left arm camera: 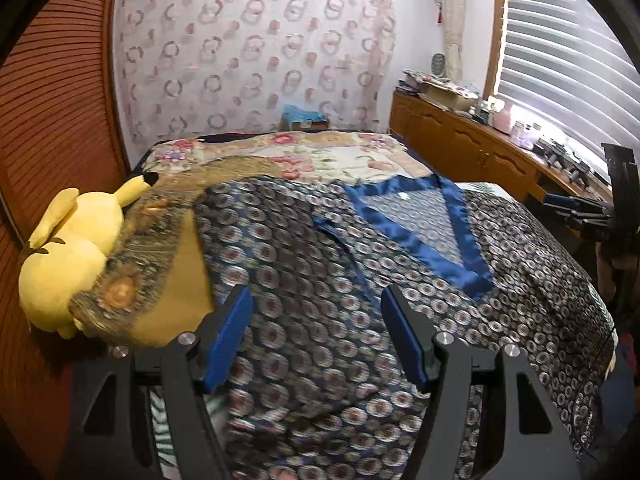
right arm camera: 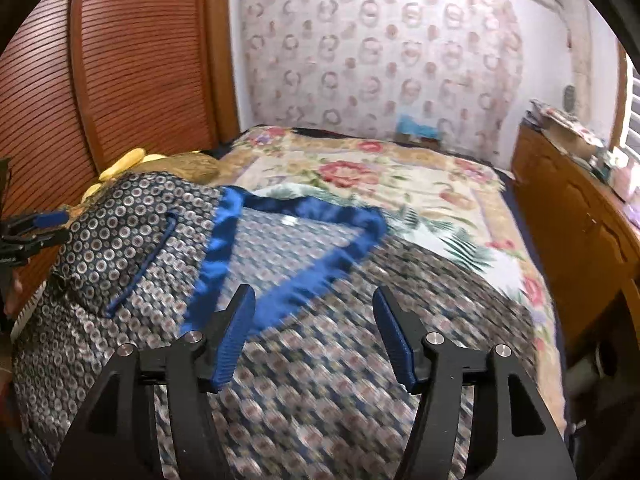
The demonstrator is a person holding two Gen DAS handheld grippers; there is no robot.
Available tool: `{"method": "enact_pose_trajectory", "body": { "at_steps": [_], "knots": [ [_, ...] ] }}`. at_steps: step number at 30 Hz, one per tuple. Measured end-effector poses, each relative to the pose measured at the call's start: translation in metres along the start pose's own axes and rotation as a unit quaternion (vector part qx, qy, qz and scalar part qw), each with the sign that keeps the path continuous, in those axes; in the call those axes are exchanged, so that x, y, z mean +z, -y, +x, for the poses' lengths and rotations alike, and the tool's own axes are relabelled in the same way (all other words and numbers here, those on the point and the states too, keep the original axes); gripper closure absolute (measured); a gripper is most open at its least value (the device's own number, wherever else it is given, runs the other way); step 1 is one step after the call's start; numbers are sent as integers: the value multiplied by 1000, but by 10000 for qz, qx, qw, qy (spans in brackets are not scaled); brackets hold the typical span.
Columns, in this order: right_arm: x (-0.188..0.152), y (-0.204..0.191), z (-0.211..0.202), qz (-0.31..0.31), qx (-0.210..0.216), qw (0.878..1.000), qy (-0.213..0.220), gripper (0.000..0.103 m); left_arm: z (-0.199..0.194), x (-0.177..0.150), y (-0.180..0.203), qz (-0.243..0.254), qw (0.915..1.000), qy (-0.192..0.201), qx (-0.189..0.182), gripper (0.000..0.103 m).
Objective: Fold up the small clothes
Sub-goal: 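Grasp the opposite side of the shirt with the right tool and fold inward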
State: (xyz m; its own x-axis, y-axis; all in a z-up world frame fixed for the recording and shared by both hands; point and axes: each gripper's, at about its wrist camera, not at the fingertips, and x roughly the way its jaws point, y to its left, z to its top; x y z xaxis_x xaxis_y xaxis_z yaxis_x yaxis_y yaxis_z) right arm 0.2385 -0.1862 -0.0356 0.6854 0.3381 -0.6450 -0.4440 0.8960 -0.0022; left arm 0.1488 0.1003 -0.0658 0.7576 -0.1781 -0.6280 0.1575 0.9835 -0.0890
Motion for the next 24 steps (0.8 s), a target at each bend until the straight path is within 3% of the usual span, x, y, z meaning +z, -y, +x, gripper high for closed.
{"method": "enact_pose_trajectory", "body": {
  "at_steps": [9, 24],
  "knots": [
    [-44, 43, -44, 293, -531, 9981, -45, 40, 5, -19, 38, 205, 9993, -258, -177, 37],
    [-141, 128, -83, 1077, -1193, 9854, -558, 40, 38, -37, 70, 429, 9954, -814, -259, 37]
  ]
}}
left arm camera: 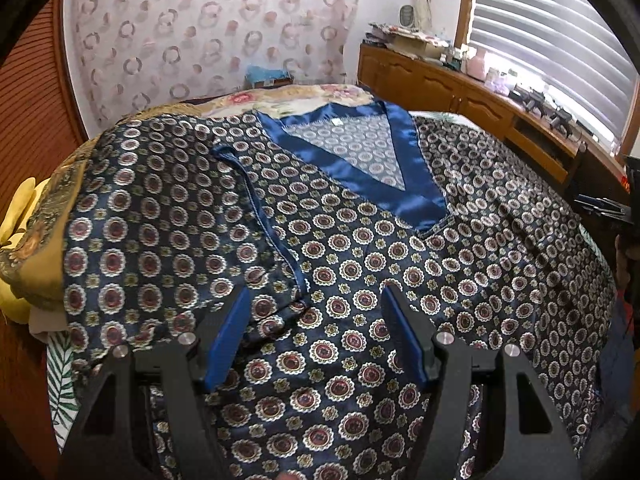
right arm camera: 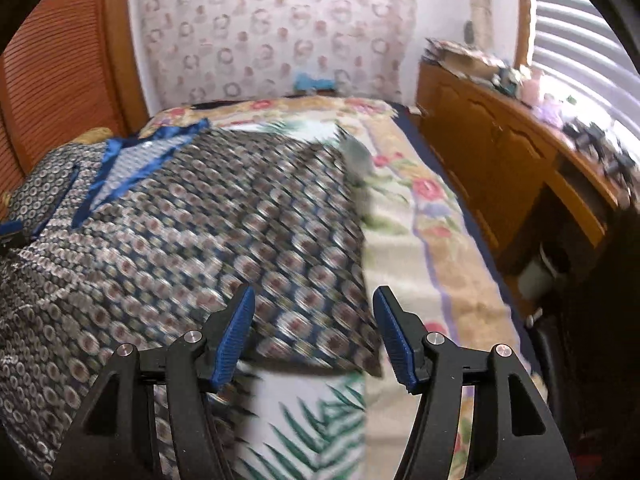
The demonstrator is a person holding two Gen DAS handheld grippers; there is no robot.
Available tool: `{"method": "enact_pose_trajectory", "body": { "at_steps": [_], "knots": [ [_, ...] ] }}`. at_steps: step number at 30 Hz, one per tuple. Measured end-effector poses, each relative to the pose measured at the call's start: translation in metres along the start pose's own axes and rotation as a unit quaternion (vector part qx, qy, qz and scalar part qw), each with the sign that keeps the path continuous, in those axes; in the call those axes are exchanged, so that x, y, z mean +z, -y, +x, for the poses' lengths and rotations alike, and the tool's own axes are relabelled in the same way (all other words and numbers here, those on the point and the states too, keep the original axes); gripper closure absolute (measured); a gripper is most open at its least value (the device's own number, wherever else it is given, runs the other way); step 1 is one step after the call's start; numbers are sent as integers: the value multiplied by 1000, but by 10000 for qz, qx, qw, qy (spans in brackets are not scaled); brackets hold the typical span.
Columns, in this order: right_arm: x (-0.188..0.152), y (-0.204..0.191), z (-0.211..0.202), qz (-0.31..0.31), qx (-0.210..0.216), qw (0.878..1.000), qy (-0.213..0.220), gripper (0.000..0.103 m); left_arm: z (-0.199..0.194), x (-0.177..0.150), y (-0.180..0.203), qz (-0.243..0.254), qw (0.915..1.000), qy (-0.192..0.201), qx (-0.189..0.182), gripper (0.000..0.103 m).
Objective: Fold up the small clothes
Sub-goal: 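Grasp the opposite side of the shirt with the right tool and fold inward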
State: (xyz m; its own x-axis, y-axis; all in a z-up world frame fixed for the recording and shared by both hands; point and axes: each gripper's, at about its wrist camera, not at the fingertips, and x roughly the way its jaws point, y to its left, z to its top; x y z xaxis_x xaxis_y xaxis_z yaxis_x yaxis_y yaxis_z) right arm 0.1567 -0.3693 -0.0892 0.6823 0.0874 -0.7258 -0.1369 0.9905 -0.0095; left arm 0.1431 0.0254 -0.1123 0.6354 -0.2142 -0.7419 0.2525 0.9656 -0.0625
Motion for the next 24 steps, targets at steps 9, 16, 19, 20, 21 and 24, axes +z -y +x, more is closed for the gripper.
{"method": "enact_pose_trajectory", "body": {
  "at_steps": [9, 16, 19, 20, 21, 24],
  "knots": [
    [-14, 21, 14, 251, 266, 9988, -318, 45, 16, -3, 4, 45, 9997, -247, 56, 37],
    [-12, 13, 9, -72, 193, 9995, -239, 84, 21, -6, 9, 163, 9993, -276, 169, 36],
    [-9, 10, 5, -281, 47, 9994, -187, 99, 23, -6, 10, 185, 9993, -284, 157, 30],
    [-9, 9, 4, -326, 57, 9993, -161, 100, 25, -5, 12, 203, 9992, -289, 164, 29],
    [-7, 7, 1, -382, 23, 9992, -91, 100, 25, -5, 11, 194, 9993, -292, 157, 28],
    [4, -2, -13, -459, 73, 9986, 243, 101, 26, -5, 12, 206, 9992, -314, 110, 20]
  ]
}}
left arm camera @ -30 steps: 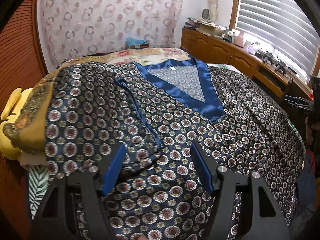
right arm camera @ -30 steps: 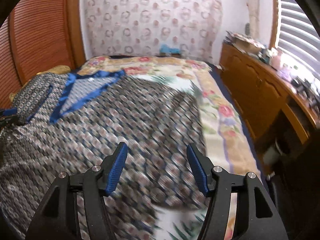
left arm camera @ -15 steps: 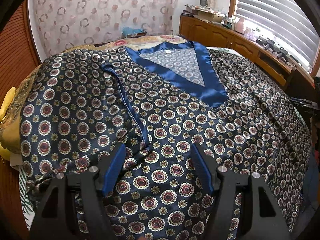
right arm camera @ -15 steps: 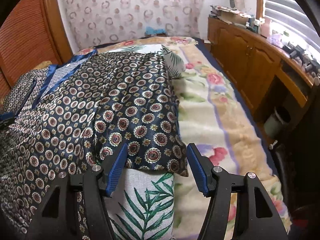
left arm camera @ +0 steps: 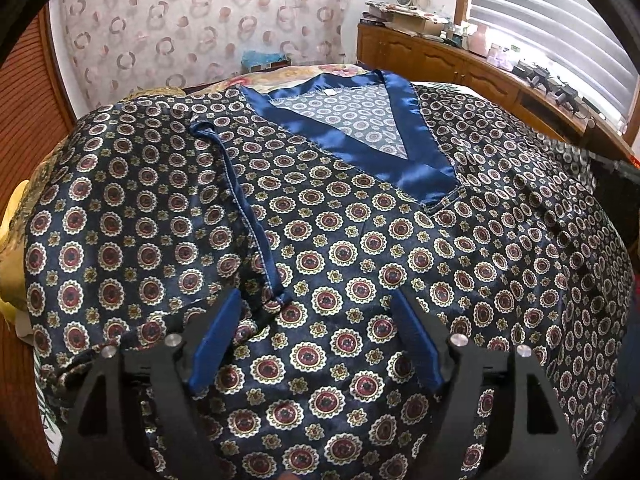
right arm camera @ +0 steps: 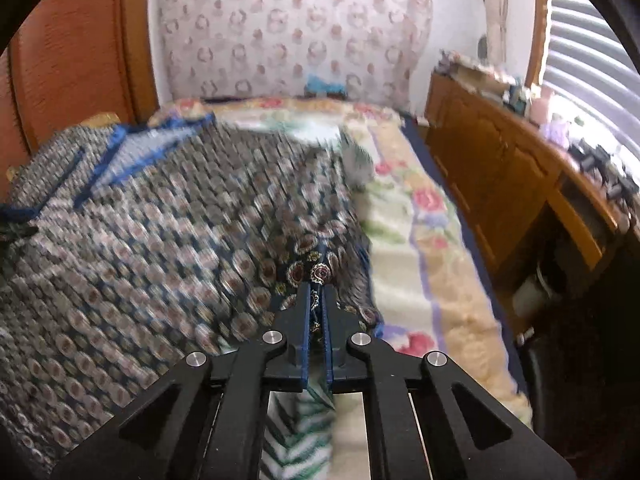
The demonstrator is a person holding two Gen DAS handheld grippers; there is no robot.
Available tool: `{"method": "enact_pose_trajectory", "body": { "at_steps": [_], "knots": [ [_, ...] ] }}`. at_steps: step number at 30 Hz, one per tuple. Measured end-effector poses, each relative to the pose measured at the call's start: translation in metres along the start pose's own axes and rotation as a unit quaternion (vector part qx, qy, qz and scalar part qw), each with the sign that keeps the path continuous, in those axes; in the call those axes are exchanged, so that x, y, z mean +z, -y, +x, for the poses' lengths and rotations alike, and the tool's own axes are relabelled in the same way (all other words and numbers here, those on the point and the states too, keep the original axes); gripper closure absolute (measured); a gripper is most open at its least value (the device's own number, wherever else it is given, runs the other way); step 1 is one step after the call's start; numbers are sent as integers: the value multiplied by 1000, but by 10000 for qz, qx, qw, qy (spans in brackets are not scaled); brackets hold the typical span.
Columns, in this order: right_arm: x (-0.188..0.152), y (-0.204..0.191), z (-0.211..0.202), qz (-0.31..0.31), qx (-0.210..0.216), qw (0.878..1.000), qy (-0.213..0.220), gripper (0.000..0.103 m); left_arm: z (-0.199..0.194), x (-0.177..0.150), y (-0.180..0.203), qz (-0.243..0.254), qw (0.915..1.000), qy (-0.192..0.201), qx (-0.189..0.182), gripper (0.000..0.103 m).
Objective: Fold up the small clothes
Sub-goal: 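Grasp the opposite side of the shirt with the right tool and fold inward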
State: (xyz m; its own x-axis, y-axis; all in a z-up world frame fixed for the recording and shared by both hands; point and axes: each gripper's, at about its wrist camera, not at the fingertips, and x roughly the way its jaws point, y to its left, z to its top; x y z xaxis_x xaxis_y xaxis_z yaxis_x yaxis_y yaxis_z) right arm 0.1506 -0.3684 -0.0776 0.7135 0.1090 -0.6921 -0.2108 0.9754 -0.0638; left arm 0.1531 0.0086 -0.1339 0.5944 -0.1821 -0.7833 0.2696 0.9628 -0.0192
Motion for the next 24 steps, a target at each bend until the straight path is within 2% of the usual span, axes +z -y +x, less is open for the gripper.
{"method": "enact_pose_trajectory", "body": {
  "at_steps": [3, 6, 11, 15, 17, 19, 21, 24],
  "knots": [
    [18, -17, -13, -112, 234, 9990, 363, 101, 3, 0, 6, 112, 9999, -61, -29, 11],
    [31, -46, -17, -311, 711, 9957, 496, 101, 4, 1, 5, 110, 9999, -73, -54, 9],
    [28, -84, 8, -499, 1217, 9913, 101, 101, 2, 0, 6, 125, 9999, -80, -58, 8],
    [8, -100, 34, -587, 1214, 9902, -361, 100, 2, 1, 4, 83, 10000, -53, -14, 8],
    [-1, -101, 35, -546, 1195, 9904, -429, 99, -3, 0, 2, 11, 10000, 49, 26, 8],
    [-3, -99, 30, -472, 1221, 9906, -387, 91, -10, 1, 2, -58, 9999, 146, 13, 8],
    [-2, -96, 23, -439, 1175, 9914, -361, 74, -20, 2, 3, -94, 9995, 294, 0, 8],
    [1, -90, 13, -396, 1129, 9925, -260, 65, -38, 4, 6, -137, 9984, 544, -34, 8]
  ]
}}
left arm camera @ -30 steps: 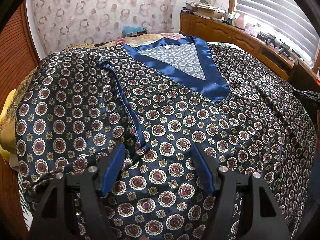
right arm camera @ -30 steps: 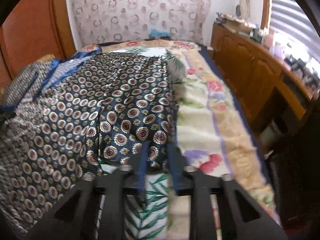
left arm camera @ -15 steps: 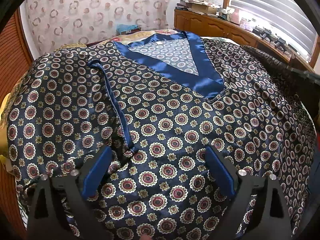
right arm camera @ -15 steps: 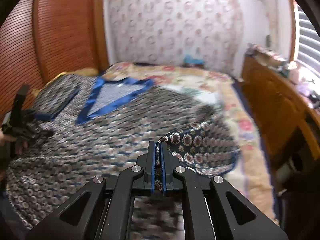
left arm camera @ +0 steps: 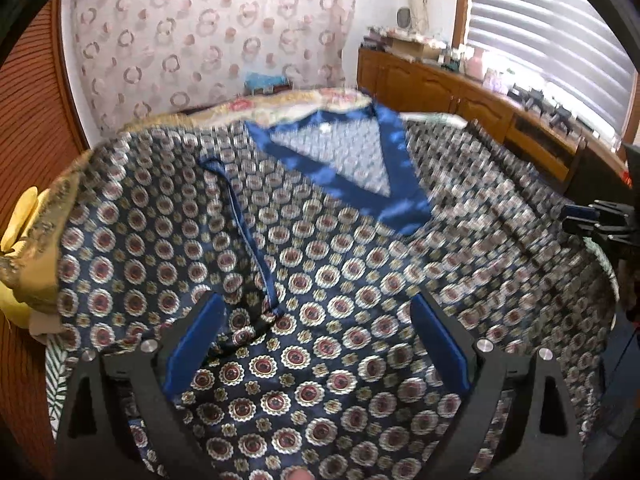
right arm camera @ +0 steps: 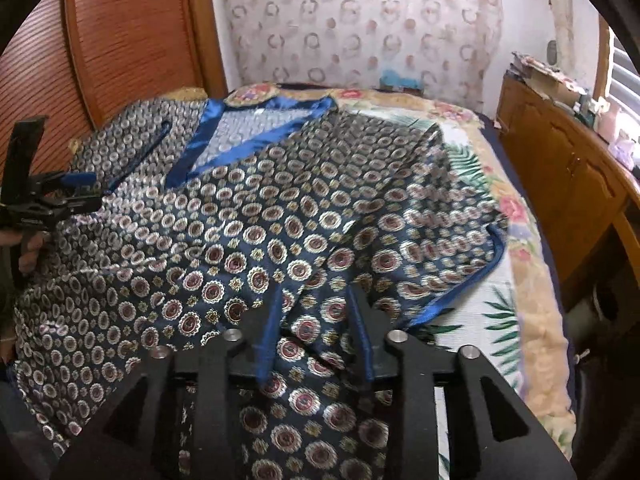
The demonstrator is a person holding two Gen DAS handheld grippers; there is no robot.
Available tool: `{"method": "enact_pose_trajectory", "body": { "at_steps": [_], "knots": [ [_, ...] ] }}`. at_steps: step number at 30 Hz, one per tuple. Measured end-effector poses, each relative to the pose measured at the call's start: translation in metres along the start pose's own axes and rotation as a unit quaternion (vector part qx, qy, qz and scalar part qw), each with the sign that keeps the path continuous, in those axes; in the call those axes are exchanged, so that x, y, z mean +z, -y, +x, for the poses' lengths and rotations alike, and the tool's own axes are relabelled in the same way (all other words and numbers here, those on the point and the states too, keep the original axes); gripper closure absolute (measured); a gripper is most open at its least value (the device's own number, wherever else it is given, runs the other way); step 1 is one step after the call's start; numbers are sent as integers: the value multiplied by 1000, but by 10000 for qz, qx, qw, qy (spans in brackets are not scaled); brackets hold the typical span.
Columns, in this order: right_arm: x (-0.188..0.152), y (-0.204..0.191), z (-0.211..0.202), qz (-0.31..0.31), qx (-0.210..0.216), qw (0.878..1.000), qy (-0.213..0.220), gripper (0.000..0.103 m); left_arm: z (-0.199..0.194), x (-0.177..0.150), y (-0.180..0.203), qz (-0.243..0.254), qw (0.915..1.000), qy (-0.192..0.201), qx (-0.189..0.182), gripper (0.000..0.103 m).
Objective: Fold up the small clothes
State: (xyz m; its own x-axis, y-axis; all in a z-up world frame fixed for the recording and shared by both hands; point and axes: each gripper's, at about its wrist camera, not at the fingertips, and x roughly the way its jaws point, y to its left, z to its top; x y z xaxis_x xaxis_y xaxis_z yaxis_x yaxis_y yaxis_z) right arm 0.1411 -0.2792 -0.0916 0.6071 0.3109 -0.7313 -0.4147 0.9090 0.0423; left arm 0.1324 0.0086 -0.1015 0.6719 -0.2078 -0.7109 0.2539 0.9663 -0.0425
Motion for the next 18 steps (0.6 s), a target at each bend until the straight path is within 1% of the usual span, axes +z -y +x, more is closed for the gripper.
{"method": "enact_pose_trajectory", "body": {
  "at_steps": [2, 5, 7, 8, 13, 15, 18],
  "knots": [
    [2, 5, -10, 66, -75, 9999, 126, 58, -11, 3, 2, -38, 9999, 152, -13, 8],
    [6, 18, -25, 209, -217, 9990, 319, 57, -22, 5, 4, -103, 9994, 338, -38, 8],
    [10, 30, -27, 358, -397, 9980, 346, 57, -29, 5, 7, -115, 9990, 423, -18, 8],
    [12, 38, -24, 452, -537, 9971, 302, 57, -31, 5, 8, -110, 9989, 455, -11, 8],
    [14, 67, 1, 789, -769, 9939, -49, 57, -42, 5, 13, -114, 9984, 544, -42, 8],
    [14, 72, 11, 832, -860, 9927, -160, 57, -44, 4, 14, -107, 9984, 560, -32, 8],
    [13, 78, 20, 899, -882, 9917, -265, 57, -46, 3, 16, -90, 9983, 579, -14, 8]
  ]
}}
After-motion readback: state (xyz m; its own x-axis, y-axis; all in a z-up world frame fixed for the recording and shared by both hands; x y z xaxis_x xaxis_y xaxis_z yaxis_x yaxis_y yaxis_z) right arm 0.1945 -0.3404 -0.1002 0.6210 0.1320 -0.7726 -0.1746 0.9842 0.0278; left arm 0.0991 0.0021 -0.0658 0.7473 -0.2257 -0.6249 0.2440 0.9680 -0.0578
